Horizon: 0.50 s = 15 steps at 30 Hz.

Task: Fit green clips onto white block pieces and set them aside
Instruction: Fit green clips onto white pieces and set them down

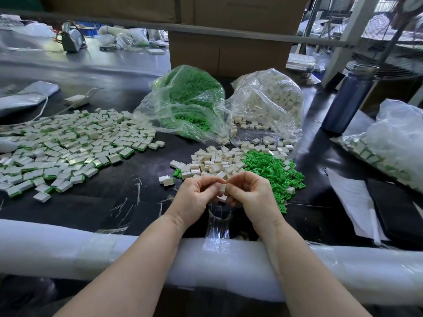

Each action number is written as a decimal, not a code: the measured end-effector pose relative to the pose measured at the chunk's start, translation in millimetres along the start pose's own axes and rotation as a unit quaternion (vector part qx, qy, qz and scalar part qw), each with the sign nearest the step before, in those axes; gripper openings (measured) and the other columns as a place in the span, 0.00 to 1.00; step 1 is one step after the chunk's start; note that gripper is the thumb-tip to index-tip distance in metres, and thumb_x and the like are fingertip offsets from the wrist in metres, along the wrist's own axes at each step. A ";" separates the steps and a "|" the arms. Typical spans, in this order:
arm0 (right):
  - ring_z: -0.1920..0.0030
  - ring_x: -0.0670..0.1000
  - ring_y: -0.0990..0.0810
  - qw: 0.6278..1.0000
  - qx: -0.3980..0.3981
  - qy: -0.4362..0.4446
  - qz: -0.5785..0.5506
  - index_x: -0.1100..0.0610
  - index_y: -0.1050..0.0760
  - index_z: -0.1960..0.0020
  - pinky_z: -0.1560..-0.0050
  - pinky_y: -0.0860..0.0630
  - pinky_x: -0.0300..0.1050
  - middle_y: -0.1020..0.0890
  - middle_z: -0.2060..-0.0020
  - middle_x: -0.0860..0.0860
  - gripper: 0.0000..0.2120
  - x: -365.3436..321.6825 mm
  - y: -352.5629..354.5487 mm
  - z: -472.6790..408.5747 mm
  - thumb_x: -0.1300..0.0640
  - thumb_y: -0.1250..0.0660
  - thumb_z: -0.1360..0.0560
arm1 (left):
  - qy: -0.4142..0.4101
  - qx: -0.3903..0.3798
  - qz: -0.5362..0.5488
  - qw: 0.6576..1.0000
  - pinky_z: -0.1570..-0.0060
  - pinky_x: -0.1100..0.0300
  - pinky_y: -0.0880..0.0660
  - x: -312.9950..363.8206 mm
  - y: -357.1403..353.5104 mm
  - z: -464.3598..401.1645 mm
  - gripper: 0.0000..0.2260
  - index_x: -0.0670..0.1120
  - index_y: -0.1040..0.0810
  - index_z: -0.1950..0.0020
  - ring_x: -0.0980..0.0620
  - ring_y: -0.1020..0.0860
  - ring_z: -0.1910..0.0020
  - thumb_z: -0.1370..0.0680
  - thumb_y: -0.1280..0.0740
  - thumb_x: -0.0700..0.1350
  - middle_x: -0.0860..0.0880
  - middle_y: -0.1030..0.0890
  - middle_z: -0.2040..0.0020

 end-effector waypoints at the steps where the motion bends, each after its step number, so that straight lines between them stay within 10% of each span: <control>1: 0.74 0.44 0.23 1.000 0.001 -0.003 -0.006 0.63 0.25 0.59 0.73 0.25 0.36 0.21 0.71 0.52 0.04 0.4 0.1 -0.2 0.70 0.33 0.28 | 0.003 -0.001 0.003 1.000 0.57 0.62 0.22 -0.4 -0.6 0.0 0.08 0.45 0.20 0.52 0.52 0.22 0.63 0.24 0.35 0.35 0.44 0.21 0.59; 15: 0.74 0.45 0.22 0.999 0.025 -0.030 -0.020 0.61 0.22 0.62 0.73 0.25 0.35 0.20 0.73 0.51 0.06 6.6 3.7 0.1 0.66 0.32 0.26 | -0.017 0.004 -0.080 0.997 0.60 0.69 0.26 -1.5 0.5 -2.9 0.05 0.47 0.20 0.58 0.58 0.25 0.65 0.24 0.34 0.40 0.50 0.21 0.64</control>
Point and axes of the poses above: each hand's wrist, its own z-axis away from the middle knuckle, its own y-axis out of the back of the hand, x = y × z, the point moved 7 cm from there along -z, towards the middle knuckle
